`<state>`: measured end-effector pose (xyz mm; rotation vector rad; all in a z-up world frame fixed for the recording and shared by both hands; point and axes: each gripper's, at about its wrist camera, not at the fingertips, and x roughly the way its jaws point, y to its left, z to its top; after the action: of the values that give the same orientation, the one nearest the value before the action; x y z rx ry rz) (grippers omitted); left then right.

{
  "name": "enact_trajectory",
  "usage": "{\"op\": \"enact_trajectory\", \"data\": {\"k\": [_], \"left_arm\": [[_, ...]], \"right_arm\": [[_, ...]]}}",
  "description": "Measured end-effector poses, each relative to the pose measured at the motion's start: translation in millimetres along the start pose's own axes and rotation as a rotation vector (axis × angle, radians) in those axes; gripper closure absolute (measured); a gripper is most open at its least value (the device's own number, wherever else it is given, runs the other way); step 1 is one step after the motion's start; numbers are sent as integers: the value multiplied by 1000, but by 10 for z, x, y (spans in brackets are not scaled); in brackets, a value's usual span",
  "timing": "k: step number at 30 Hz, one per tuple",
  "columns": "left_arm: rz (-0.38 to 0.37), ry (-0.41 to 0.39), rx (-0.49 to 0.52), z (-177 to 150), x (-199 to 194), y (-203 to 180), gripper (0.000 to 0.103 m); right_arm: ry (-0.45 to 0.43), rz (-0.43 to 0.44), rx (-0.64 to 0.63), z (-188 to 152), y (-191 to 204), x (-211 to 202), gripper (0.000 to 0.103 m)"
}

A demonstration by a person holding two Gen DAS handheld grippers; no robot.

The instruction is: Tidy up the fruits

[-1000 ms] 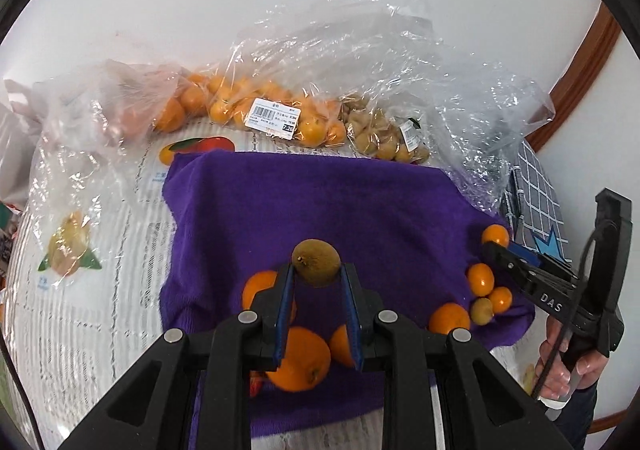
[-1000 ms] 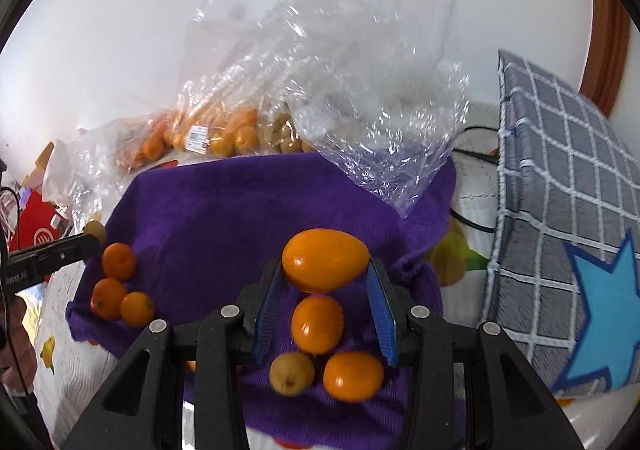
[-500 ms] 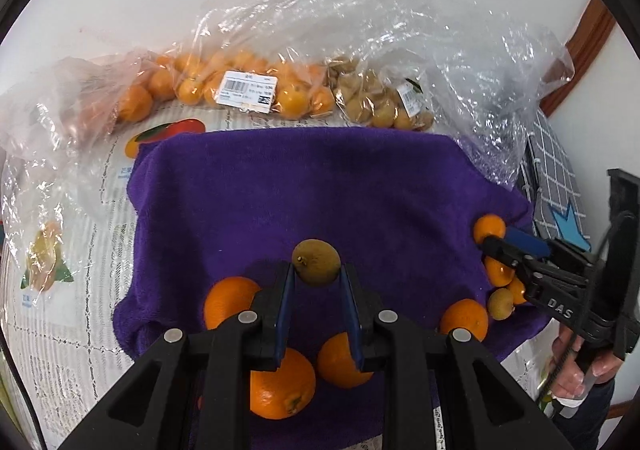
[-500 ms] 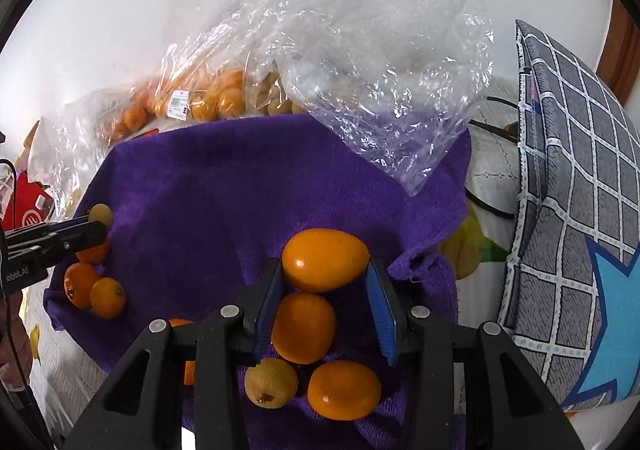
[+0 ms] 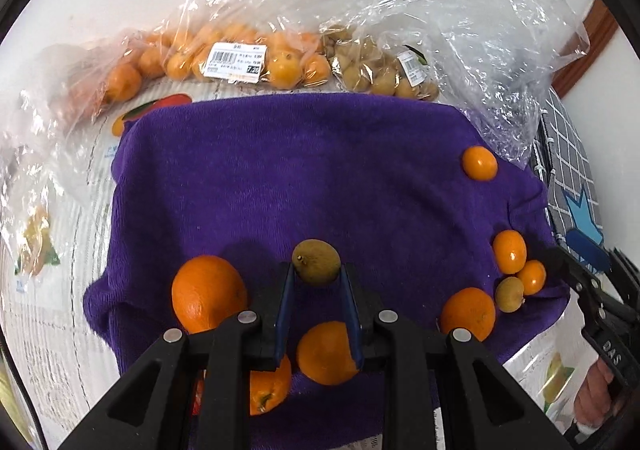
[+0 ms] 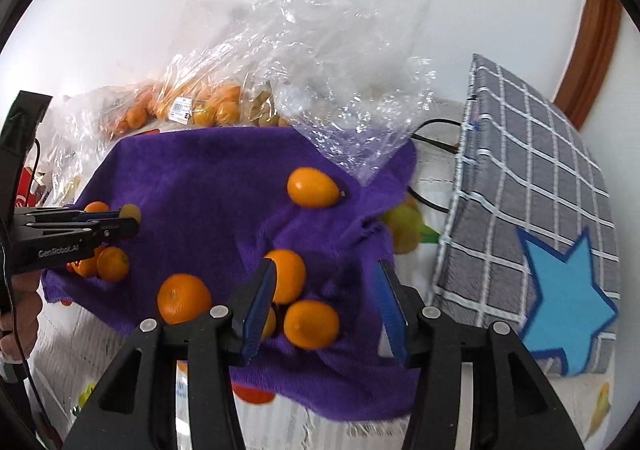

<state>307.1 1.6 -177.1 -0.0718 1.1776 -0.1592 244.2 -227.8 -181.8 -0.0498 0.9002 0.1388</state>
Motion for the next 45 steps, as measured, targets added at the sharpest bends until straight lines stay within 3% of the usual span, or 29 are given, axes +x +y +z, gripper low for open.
{"op": "enact_trajectory", "data": {"k": [4,7,11,15,21,23,27,29,31,34,39,45], "left_arm": [[-37,-30,-15,-72,-216,-36,79],[-15,-75,5,-183,-474,-89,66],[-1,-132,-5,-407,-847,-96,59],[19,-186,-16,-692,-1215,-105,58],[60,-281,-27,-1128,-1729,-158,53],[76,-319,-26,-1261,-1879,-174,46],[107,-387,-22,-1538,-2143,-229,35],[112,-405,-14,-1633,-2219,-250,32],[113,-418,-8,-1740,-2292,-283,31],[113,-437,-10,-1878,-2374,-321,28],[120,-468,-9,-2058,-2515,-393,22],[132,-513,-18,-2187,-2656,-433,21]], "right_arm": [[-14,-20,23,-61,-45,-187,53],[-41,-15,64,-122,-100,-397,53],[-48,-22,100,-207,-127,-650,53],[-66,-16,127,-321,-91,-992,53],[-115,-86,120,-536,13,-1556,50],[-137,-118,114,-623,40,-1728,49],[-144,-89,132,-779,42,-1992,48],[-161,-93,126,-859,82,-2131,42],[-182,-93,116,-930,130,-2254,25],[-230,-95,95,-1057,218,-2472,11],[-265,-126,74,-1217,321,-2682,6],[-274,-99,106,-1340,307,-2827,6]]}}
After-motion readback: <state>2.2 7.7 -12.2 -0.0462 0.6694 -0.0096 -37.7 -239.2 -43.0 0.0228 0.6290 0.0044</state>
